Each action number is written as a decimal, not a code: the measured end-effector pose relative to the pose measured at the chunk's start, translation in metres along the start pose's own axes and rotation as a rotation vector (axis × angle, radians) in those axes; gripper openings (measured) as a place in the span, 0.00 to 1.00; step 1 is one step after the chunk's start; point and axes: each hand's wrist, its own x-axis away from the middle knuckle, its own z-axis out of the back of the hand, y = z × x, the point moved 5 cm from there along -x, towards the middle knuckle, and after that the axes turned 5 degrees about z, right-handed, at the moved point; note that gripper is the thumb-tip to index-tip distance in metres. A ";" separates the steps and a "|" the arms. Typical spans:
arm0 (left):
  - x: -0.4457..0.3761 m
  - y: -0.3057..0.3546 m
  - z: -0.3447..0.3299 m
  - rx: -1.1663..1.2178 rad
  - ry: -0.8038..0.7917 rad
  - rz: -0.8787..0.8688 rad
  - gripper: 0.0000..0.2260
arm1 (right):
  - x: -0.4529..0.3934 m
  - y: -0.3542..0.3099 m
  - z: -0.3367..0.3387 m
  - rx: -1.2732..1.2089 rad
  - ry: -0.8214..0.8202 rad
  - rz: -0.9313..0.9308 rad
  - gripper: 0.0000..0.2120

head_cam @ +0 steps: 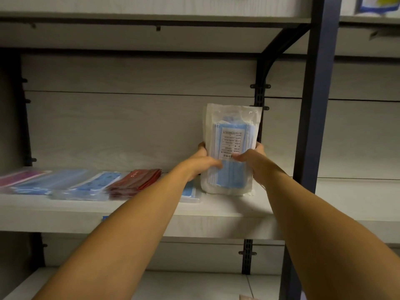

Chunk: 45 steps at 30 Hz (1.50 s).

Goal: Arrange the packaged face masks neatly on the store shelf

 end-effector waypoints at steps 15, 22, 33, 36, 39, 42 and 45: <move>0.020 0.024 0.001 0.013 -0.093 0.457 0.20 | 0.039 -0.062 -0.011 0.550 -0.120 -0.318 0.27; 0.031 0.012 -0.009 -0.048 -0.191 0.621 0.20 | 0.025 -0.038 -0.010 0.761 -0.183 -0.424 0.21; 0.039 0.014 -0.009 -0.060 -0.220 0.658 0.28 | 0.031 -0.048 -0.006 0.903 -0.256 -0.374 0.27; 0.038 0.017 -0.007 -0.064 -0.209 0.642 0.30 | 0.031 -0.052 -0.007 0.902 -0.268 -0.380 0.25; 0.037 0.024 -0.003 -0.093 -0.136 0.598 0.34 | 0.028 -0.062 -0.011 0.927 -0.247 -0.309 0.29; 0.042 0.040 0.002 -0.177 -0.053 0.485 0.30 | 0.031 -0.074 -0.016 0.916 -0.175 -0.257 0.30; 0.042 0.046 0.013 -0.274 -0.009 0.385 0.30 | 0.037 -0.081 -0.024 0.918 -0.179 -0.225 0.26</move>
